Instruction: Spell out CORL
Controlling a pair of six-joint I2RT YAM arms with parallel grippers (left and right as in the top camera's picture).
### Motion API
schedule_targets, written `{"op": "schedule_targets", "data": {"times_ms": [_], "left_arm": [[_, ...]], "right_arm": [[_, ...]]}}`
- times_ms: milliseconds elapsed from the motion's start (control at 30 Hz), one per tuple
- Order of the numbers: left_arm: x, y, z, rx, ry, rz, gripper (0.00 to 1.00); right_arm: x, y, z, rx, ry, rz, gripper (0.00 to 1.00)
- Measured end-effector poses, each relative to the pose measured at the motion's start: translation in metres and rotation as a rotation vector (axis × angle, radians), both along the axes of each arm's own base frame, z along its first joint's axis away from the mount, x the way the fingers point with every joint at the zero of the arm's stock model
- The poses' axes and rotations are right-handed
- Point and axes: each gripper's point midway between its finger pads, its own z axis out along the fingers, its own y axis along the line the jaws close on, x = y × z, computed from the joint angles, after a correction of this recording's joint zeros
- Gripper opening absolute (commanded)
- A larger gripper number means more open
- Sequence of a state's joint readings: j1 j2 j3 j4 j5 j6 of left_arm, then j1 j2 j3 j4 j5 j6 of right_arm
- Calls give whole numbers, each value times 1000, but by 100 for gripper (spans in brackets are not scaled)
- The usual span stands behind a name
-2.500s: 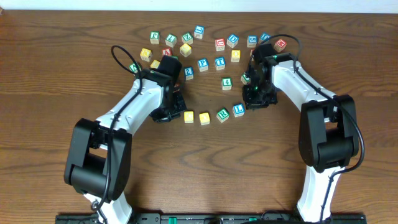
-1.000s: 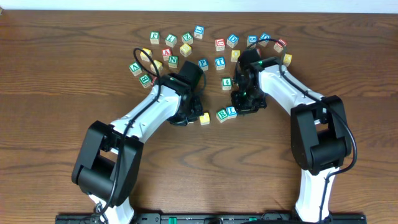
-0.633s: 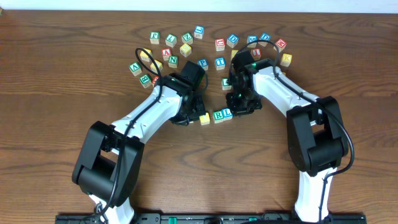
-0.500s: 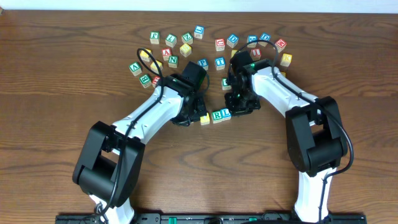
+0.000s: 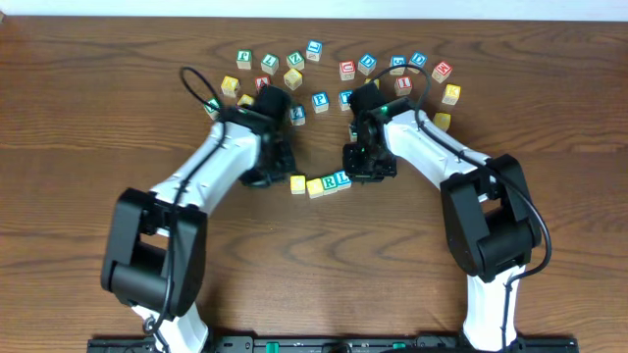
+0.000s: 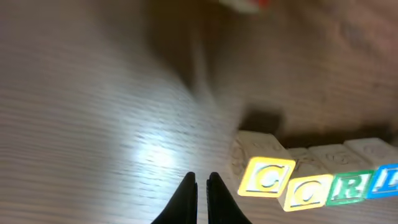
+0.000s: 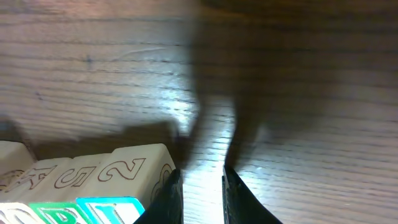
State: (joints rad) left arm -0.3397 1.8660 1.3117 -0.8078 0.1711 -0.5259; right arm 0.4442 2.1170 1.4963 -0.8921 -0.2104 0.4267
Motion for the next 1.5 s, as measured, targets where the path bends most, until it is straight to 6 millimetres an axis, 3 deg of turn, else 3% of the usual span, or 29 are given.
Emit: {"op": "schedule_targets", "data": {"times_ms": [200, 467, 800, 933, 1067, 1500], "left_arm": [[-3, 3, 13, -7, -16, -96, 8], [-3, -22, -2, -91, -4, -231, 8], [-8, -21, -38, -71, 72, -259, 8], [-9, -24, -38, -70, 72, -269, 8], [-13, -30, -39, -59, 71, -293, 8], [-19, -44, -39, -52, 61, -355, 8]], "right_arm": [[3, 3, 0, 5, -7, -24, 16], [3, 3, 0, 6, -7, -33, 16], [3, 3, 0, 6, -8, -33, 15], [4, 3, 0, 6, -9, -33, 13], [4, 1, -1, -2, -11, -38, 5], [1, -3, -1, -9, 8, -44, 6]]}}
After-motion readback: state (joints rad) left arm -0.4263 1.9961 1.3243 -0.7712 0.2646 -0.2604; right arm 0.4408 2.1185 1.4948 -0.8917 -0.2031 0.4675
